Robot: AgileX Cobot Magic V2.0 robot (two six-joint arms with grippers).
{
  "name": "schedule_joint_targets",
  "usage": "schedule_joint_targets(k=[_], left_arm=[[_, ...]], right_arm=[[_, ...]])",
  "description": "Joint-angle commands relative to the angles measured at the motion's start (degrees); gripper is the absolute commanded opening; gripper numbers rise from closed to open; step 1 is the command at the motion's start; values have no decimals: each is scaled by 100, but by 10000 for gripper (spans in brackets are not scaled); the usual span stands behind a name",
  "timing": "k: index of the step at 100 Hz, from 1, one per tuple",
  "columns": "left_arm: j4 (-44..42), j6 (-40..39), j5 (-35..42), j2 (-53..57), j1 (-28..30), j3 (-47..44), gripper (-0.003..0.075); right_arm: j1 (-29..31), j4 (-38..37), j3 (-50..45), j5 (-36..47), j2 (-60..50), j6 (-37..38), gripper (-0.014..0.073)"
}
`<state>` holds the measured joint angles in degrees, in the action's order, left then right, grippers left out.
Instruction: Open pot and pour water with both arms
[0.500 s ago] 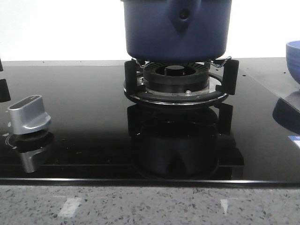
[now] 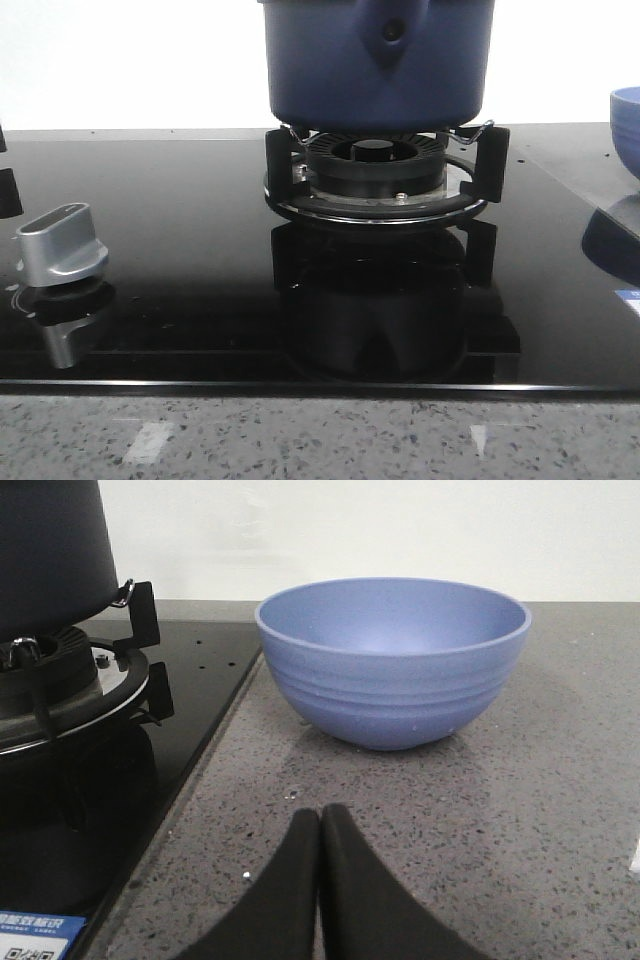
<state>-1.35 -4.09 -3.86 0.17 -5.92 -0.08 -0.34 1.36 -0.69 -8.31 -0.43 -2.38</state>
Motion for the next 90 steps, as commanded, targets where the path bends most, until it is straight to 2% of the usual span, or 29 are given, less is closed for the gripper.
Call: schedule_joint_targets(k=[1,66,90], left_arm=[[11,0,480,158,-44,-182,-20],[66,0,480,158,-44,-182,-20],[1014,0,480,158,-44,-182,-20]], right_arm=[[26,-63,-141,433,-131,5,-47],[26,-33,-141,567,-131,5,-47],[26,544,-141,983,-131,5,-47]])
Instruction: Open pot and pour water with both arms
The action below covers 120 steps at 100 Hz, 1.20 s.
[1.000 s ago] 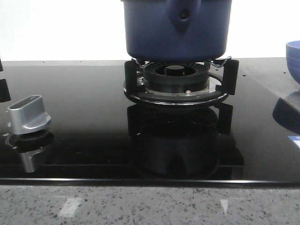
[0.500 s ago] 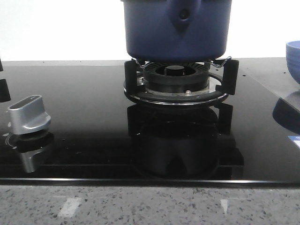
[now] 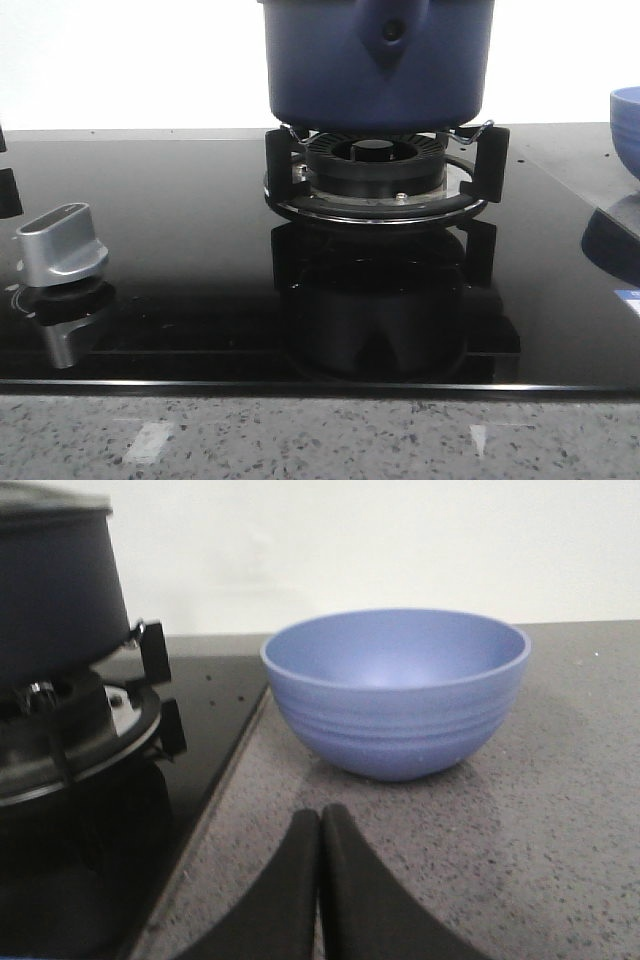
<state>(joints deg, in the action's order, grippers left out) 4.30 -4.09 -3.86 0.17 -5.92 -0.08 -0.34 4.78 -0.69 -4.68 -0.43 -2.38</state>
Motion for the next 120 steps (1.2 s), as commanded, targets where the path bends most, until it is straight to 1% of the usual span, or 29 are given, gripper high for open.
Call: schedule_joint_targets(k=[1,13,24,36,39,40,41,44,45,48,53,57,68,73,81,92,102,110,120], left_arm=[[485,0,480,158,-44,-182,-20],[1059,0,480,158,-44,-182,-20],[1334,0,488,158,-44,-182,-20],[2033,0,544,158,-44,-182,-20],[2295,0,603,158,-44,-182,-20],[2538,0,633,158,-44,-182,-20],[2538,0,645,158,-44,-172,-20],[2919,0,661,158,-44,-161,-20],[3189,0,666,158,-44,-148,-20],[3410,0,687,158,-44,-132,-20],[3771,0,724,158,-44,-94,-20],[3971,0,708,158,-44,-18,-20],[3885,0,436,137,-44,316,-20],[3662,0,263,72,-44,540,-20],[3193,0,-141,-146,-44,1018,-20],[2568,184,-751,-745,-44,1778,-20],[2549,866,-1307,-1447,-44,2500,-20],[2645,1431,-1671,-2034,-44,3043,-20],[3171,2260,-1994,-2644,-44,3628,-20]], right_arm=[[26,228,-141,636,-131,5,-47],[26,355,-141,759,-131,5,-47],[26,539,-141,694,-131,5,-47],[26,1406,-141,720,-131,5,-47],[26,1656,-141,718,-131,5,-47],[26,1731,-141,718,-131,5,-47],[26,1896,-141,718,-131,5,-47],[26,2260,-129,718,-131,5,-47],[26,2350,-129,718,-131,5,-47],[26,2731,-101,704,-131,5,-47],[26,2972,-13,571,-131,5,-47],[26,2975,113,411,-131,5,-47],[26,2832,591,-153,-110,-61,-46],[26,2640,861,-454,-30,-85,-46],[26,2133,1329,-1053,220,-85,-46],[26,1543,2128,-1979,933,-85,-46],[26,1183,2771,-2703,1681,-85,-46],[26,1144,3228,-3239,2247,-85,-47],[26,1144,3726,-3624,2825,-85,-47]])
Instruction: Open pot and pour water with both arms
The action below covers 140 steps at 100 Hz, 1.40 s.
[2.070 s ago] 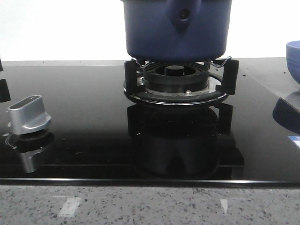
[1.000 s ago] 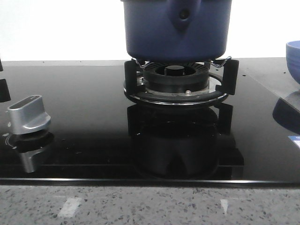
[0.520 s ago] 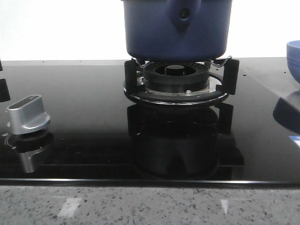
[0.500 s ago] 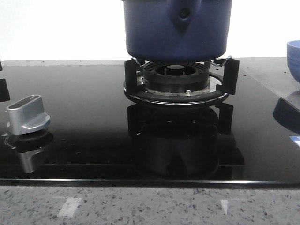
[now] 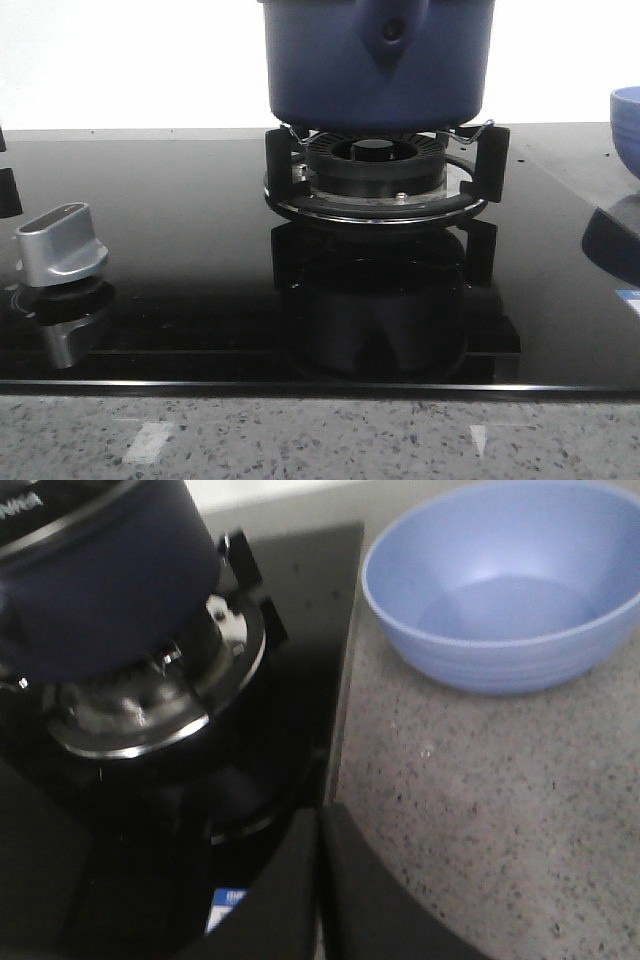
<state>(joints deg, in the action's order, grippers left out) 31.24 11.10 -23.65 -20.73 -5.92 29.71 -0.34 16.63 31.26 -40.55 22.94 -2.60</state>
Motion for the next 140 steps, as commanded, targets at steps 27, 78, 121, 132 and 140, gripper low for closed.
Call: schedule_joint_targets(k=[27,78,121,132,140], left_arm=[[3305,4031,-1011,-1832,-44,1253,62],[5739,6914,-3125,-4496,-269,2672,421],[5729,7433,-2466,-6690,-1381,4535,488],[5705,7442,-2466,-7095,-1545,4961,499],[5688,7442,-2466,-7308,-1627,5231,499]], right_arm=[[26,-17,1064,-108,781,-174,97],[26,-17,1088,-401,781,-369,434],[26,-54,1088,-498,781,-477,434],[26,-54,1088,-500,781,-477,434],[26,-54,1088,-542,781,-477,434]])
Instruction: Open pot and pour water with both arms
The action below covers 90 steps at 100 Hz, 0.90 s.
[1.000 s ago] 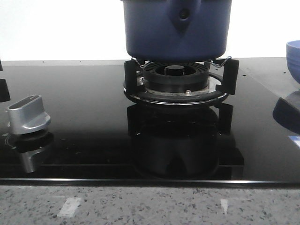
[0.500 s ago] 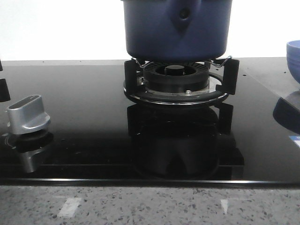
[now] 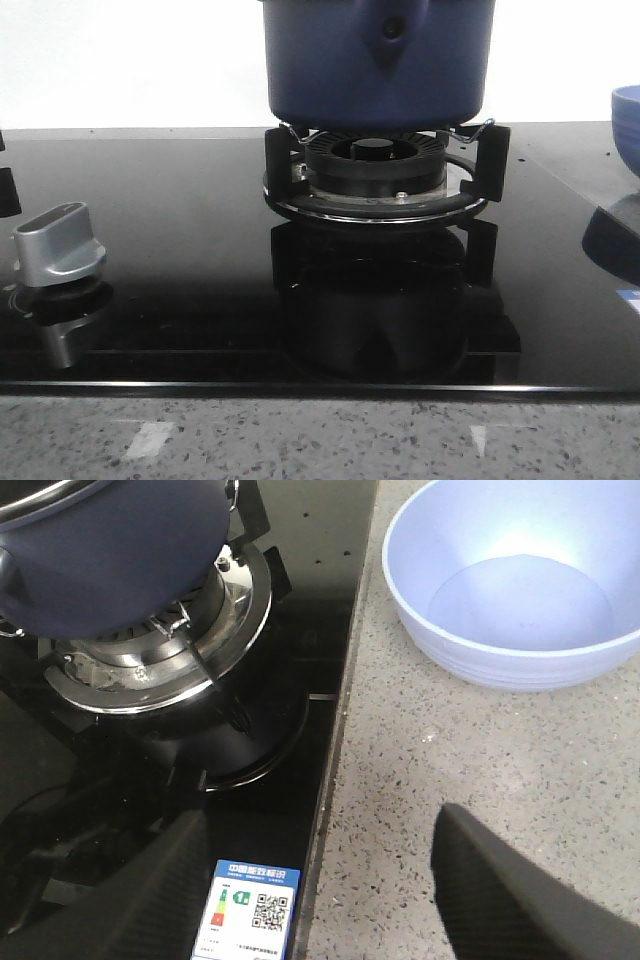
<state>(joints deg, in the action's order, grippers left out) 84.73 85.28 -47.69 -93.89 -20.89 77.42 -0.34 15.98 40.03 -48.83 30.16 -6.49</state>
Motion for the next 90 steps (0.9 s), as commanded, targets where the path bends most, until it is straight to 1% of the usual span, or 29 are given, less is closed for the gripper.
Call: schedule_joint_targets(k=[1,16,31,66,90], left_arm=[[325,23,-62,-8,-150,480,499],[302,23,-48,-253,-267,787,499],[296,152,253,-429,-363,937,499],[296,470,659,-470,-444,935,493],[296,470,652,-544,-444,935,491]], right_arm=[[26,11,211,267,59,-87,434],[26,11,211,89,59,-136,434],[26,11,211,46,59,-136,434],[26,11,211,46,59,-136,434],[26,11,211,46,59,-136,434]])
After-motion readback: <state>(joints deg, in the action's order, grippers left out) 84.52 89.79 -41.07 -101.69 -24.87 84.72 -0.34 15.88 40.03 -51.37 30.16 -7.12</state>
